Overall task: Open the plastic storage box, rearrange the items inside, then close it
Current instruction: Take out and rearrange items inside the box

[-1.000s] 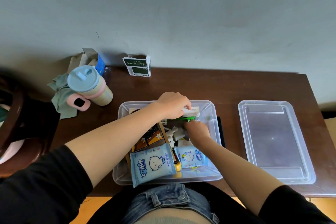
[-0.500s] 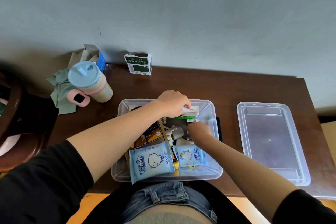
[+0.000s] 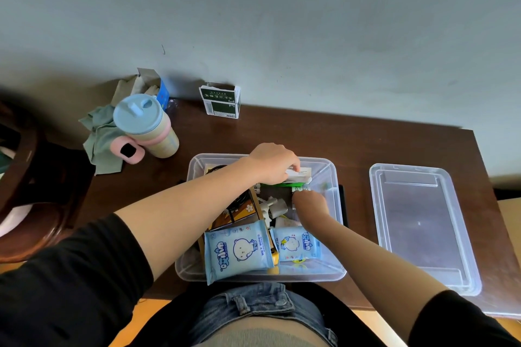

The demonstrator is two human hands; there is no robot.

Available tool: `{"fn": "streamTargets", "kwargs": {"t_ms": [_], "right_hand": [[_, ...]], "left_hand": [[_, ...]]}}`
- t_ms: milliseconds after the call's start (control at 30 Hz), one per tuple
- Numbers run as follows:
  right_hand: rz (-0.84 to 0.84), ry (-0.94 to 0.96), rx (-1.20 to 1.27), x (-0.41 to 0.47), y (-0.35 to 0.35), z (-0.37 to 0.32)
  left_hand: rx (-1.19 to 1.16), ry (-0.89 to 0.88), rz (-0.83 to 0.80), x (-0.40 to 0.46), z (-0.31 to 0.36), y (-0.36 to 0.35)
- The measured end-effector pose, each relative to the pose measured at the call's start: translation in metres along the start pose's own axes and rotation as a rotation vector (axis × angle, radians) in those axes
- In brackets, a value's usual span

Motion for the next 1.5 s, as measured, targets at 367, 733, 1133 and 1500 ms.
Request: {"fn": "streamTargets", "kwargs": {"t_ms": [367,733,1133,1500], "right_hand": [[-0.219,0.065,0.013,0.000,-0.014,0.002],[-0.271,0.065,-0.066,-0.009,-0.022,-0.003],[-0.290,-0.063,0.579,-0.022,-0.034,-0.001],[-0.049,-0.115,0.504,-0.003,-0.017,-0.007]], "left_hand": [[-0.004,0.009,-0.001,0.001,0.000,0.000],[0.000,0.009,0.007,-0.001,0.001,-0.001],[0.002,0.019,-0.026,0.000,0.001,-0.003],[-0.012,0.038,-0.062,-0.001,0.002,-0.001]]}}
Point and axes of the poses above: each hand's wrist, its own x-axis towards the middle knuckle, its own y-axis out of the back of the hand, z = x × y, the point moved 4 cm from there along x, towards the middle knuckle, and after that the axes turned 5 degrees about y, right-handed, at the moved point
